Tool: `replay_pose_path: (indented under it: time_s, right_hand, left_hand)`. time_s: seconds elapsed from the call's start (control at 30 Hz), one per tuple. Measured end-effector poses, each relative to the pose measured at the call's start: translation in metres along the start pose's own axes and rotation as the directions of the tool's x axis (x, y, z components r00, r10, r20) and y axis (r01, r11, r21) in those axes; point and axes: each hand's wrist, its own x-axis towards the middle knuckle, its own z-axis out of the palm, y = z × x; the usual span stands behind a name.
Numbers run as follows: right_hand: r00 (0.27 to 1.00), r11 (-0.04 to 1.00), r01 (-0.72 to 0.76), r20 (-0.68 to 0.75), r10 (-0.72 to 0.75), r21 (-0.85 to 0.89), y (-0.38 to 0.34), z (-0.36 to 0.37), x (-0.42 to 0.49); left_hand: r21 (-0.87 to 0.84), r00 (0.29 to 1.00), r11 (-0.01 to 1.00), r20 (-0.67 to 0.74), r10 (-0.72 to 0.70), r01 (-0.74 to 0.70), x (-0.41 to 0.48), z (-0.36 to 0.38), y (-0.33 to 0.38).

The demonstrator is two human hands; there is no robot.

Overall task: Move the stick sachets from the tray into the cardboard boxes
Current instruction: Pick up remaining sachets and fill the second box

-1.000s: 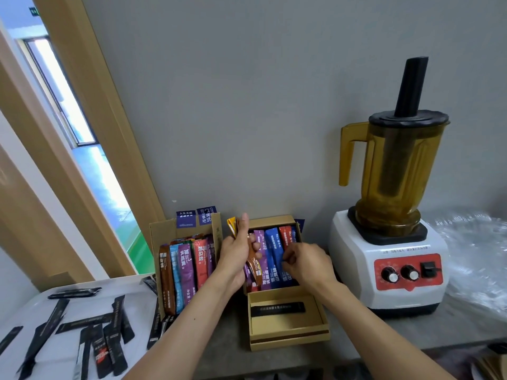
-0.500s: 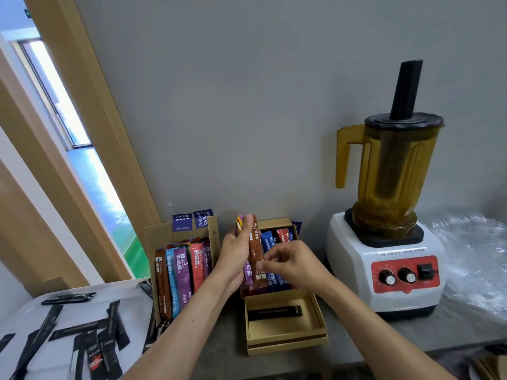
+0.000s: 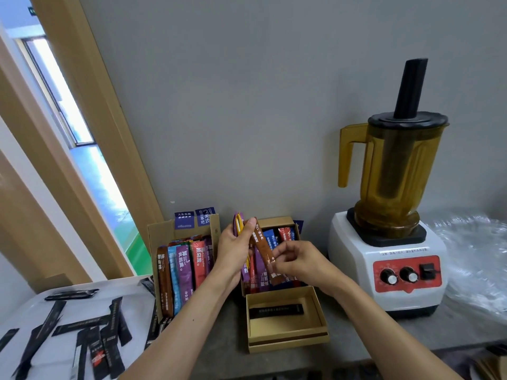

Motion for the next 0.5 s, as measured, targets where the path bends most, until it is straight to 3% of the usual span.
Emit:
replay_pose_path:
  time_s: [0.1, 0.2, 0.27, 0.37, 0.5]
  right_hand:
    - [0.996, 0.999, 0.024, -0.089, -0.028, -0.038, 0.005, -0.002, -0.003]
    - [0.957, 0.989, 0.036, -0.289, 0.008, 0.146, 0.002, -0.004, -0.008]
    - [0.941, 0.986, 0.048, -0.337, 0.009, 0.160, -0.004, -0.008, -0.010]
    - [0.963, 0.994, 0.030, -0.263, -0.057, -0.106, -0.002, -0.011, -0.005]
    - [0.975, 0.878, -0.062, -0.217, -0.049, -0.475, 0.013, 0.005, 0.007]
  left_hand:
    - [-0.009, 1.000, 1.000, 0.006, 0.026, -0.026, -0.001, -0.002, -0.006]
    - [-0.020, 1.000, 1.000, 0.007, 0.017, -0.017, 0.001, -0.009, -0.008]
    - [-0.008, 1.000, 1.000, 0.003, 0.001, -0.001, 0.000, -0.012, -0.011]
    - [0.003, 1.000, 1.000, -0.001, 0.001, -0.001, 0.000, -0.013, -0.014]
    - [0.040, 1.000, 0.999, 0.015, 0.012, -0.013, -0.002, -0.006, -0.012]
